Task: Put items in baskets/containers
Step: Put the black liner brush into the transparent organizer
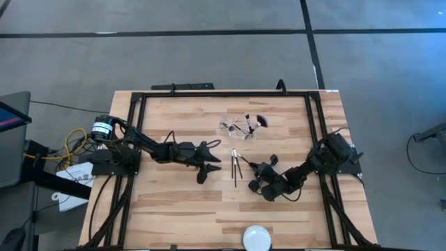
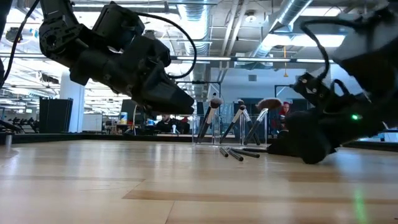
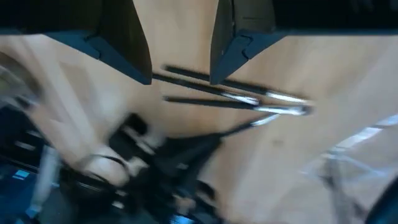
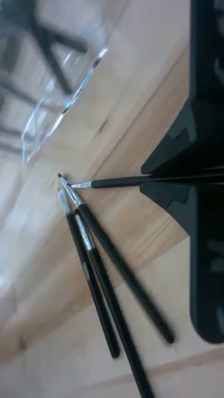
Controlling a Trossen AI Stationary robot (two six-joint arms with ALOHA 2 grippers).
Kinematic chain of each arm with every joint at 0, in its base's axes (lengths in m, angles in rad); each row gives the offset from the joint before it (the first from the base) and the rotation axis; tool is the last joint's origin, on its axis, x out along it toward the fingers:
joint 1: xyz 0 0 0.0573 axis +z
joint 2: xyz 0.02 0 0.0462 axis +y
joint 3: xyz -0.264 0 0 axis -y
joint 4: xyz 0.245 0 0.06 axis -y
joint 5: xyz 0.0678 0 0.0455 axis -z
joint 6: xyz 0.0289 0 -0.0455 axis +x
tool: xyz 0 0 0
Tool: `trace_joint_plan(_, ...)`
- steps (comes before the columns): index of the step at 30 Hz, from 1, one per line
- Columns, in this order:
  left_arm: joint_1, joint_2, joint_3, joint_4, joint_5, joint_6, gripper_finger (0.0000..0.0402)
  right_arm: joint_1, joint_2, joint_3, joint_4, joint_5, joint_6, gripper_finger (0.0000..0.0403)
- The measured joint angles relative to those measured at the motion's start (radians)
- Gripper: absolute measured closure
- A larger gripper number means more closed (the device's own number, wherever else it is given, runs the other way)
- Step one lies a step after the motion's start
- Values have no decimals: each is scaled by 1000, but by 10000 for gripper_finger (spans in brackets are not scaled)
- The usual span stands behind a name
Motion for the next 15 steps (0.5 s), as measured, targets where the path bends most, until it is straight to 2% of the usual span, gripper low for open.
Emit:
trace_joint_plan(3,-8,0,0,1,43,27,243,-18,-57,-1,10,-32,-124,395)
trace_joint_plan(8,-10,0,0,12,5,182,243,-60,-125,1,53,-77,-220,398)
trace_joint_plan(11,-2,0,0,12,-32,133,243,-81,-130,1,174,-77,-284,396)
trace_joint_plan(15,19,0,0,12,-33,-24,243,-105,-131,2,414,-108,-448,396)
